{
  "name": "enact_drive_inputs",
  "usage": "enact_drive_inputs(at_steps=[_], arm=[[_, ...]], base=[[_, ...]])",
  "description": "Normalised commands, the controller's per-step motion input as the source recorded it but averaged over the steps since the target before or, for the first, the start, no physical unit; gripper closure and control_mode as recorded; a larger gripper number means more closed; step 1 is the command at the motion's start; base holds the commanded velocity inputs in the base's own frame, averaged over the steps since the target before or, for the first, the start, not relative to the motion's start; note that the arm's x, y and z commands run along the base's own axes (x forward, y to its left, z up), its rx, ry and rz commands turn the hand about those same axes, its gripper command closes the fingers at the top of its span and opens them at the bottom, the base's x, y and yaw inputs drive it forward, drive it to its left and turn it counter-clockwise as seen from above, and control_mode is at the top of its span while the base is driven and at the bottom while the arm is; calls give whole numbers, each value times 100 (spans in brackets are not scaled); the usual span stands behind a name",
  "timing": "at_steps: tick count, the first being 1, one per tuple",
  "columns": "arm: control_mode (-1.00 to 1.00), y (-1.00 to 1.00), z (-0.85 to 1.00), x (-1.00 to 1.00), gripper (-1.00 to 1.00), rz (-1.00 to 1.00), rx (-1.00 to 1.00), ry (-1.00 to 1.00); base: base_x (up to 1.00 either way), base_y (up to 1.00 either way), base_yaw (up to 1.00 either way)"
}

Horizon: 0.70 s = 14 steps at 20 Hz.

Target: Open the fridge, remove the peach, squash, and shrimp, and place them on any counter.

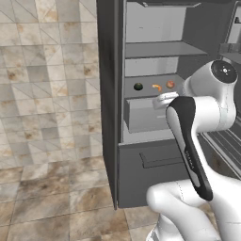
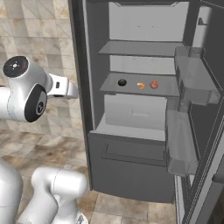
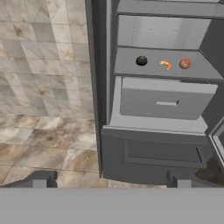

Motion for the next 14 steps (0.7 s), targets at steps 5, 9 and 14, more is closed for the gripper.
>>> enact_drive_inputs(at_steps=[5, 9, 14], arm=[[100, 0, 0, 0, -100, 0, 0, 0], [100, 0, 0, 0, -100, 0, 0, 0], [100, 0, 0, 0, -100, 0, 0, 0]], base=[[1, -53, 0], [1, -53, 0], [11, -35, 0]])
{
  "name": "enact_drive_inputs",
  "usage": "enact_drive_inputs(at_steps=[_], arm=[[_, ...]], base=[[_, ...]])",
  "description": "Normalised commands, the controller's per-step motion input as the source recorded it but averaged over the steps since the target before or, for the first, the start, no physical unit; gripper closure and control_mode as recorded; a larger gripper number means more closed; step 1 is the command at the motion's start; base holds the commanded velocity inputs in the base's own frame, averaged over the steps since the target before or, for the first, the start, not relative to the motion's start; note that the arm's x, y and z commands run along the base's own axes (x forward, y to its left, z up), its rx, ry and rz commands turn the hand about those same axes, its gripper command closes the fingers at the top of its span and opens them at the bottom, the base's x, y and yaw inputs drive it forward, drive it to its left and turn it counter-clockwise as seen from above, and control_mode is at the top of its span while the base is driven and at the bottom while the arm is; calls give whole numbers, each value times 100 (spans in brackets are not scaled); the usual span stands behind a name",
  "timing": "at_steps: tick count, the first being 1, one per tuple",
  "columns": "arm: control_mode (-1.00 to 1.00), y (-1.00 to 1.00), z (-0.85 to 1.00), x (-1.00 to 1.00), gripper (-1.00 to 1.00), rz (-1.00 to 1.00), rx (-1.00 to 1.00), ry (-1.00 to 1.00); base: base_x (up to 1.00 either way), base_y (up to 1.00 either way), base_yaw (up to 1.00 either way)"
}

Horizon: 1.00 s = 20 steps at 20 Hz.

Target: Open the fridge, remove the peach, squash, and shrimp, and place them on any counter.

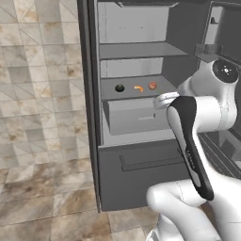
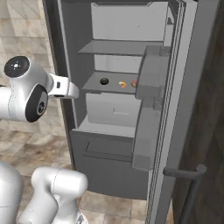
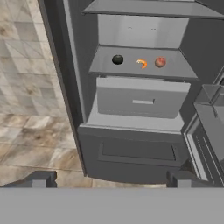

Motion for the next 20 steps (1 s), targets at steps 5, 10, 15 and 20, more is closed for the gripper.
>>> enact_drive_inputs(at_steps=[5, 10, 15, 20], arm=[[100, 0, 0, 0, -100, 0, 0, 0], [100, 0, 0, 0, -100, 0, 0, 0], [100, 0, 0, 0, -100, 0, 0, 0], [100, 0, 0, 0, -100, 0, 0, 0]], base=[[31, -12, 0], [73, -24, 0], [61, -28, 0], [45, -41, 0]])
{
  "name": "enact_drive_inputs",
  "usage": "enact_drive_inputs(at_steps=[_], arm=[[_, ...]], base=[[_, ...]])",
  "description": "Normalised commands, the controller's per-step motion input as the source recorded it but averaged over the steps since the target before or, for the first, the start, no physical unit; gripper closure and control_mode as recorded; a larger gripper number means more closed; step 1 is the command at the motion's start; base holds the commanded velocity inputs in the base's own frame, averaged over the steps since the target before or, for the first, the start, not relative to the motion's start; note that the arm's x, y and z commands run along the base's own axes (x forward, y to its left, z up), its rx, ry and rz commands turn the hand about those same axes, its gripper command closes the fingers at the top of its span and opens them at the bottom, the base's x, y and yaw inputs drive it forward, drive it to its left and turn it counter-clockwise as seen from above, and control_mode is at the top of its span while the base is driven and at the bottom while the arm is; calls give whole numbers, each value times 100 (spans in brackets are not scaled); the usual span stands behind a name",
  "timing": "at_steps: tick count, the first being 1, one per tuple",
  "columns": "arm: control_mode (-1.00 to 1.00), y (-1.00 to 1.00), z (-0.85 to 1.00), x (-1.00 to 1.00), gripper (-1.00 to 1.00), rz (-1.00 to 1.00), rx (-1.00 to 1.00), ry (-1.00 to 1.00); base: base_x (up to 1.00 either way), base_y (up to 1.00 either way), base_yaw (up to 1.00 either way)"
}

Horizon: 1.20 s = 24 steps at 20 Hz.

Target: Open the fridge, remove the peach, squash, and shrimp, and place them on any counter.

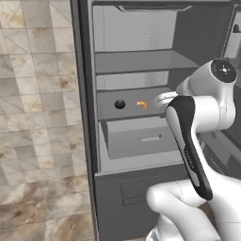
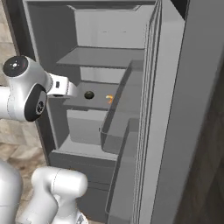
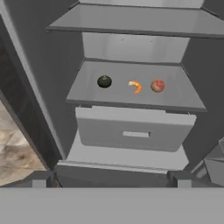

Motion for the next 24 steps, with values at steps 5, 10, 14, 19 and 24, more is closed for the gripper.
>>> enact_drive_inputs(at_steps=[5, 10, 14, 19, 24], arm=[[100, 0, 0, 0, -100, 0, 0, 0], [100, 0, 0, 0, -100, 0, 0, 0], [100, 0, 0, 0, -100, 0, 0, 0], [100, 0, 0, 0, -100, 0, 0, 0], [100, 0, 0, 0, -100, 0, 0, 0]], base=[[48, -14, -2], [54, 0, -3], [51, 0, -6], [50, 0, -6], [25, 0, -4]])
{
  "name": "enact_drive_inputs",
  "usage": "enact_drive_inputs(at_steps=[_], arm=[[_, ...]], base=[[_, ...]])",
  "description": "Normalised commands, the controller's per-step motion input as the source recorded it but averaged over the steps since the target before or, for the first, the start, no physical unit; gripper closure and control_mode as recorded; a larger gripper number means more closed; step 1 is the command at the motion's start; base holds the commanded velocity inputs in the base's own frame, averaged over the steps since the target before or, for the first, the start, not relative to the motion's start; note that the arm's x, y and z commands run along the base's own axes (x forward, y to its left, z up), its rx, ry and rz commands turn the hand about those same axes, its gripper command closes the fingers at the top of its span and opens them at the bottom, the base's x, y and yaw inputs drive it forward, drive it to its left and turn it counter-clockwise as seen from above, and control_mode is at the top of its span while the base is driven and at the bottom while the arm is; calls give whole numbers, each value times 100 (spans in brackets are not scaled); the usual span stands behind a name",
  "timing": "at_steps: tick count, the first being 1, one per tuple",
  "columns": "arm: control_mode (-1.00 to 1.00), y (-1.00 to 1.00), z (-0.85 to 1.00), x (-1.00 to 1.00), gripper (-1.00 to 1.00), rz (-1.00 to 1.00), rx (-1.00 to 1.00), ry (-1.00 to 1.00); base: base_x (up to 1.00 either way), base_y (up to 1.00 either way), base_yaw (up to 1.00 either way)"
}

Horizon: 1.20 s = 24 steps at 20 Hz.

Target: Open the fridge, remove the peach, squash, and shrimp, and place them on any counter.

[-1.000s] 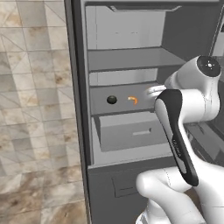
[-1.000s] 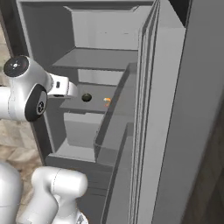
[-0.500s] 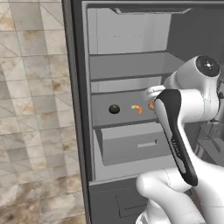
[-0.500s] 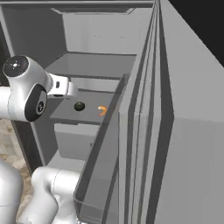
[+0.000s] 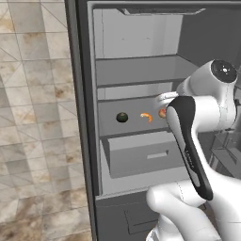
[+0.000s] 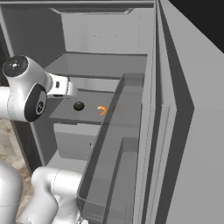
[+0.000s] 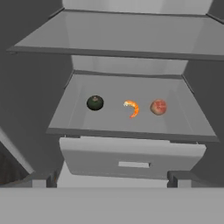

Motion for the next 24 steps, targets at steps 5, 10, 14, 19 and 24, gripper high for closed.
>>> enact_drive_inputs(at_steps=[5, 10, 14, 19, 24], arm=[[-100, 0, -14, 7, -100, 0, 0, 0], [-100, -5, -38, 3, -100, 0, 0, 5], [-100, -9, -20, 0, -100, 0, 0, 6], [-100, -8, -49, 11, -100, 0, 1, 4], [-100, 0, -45, 32, -100, 0, 5, 0]], base=[[0, 0, 0], [0, 0, 0], [0, 0, 0], [0, 0, 0], [0, 0, 0]])
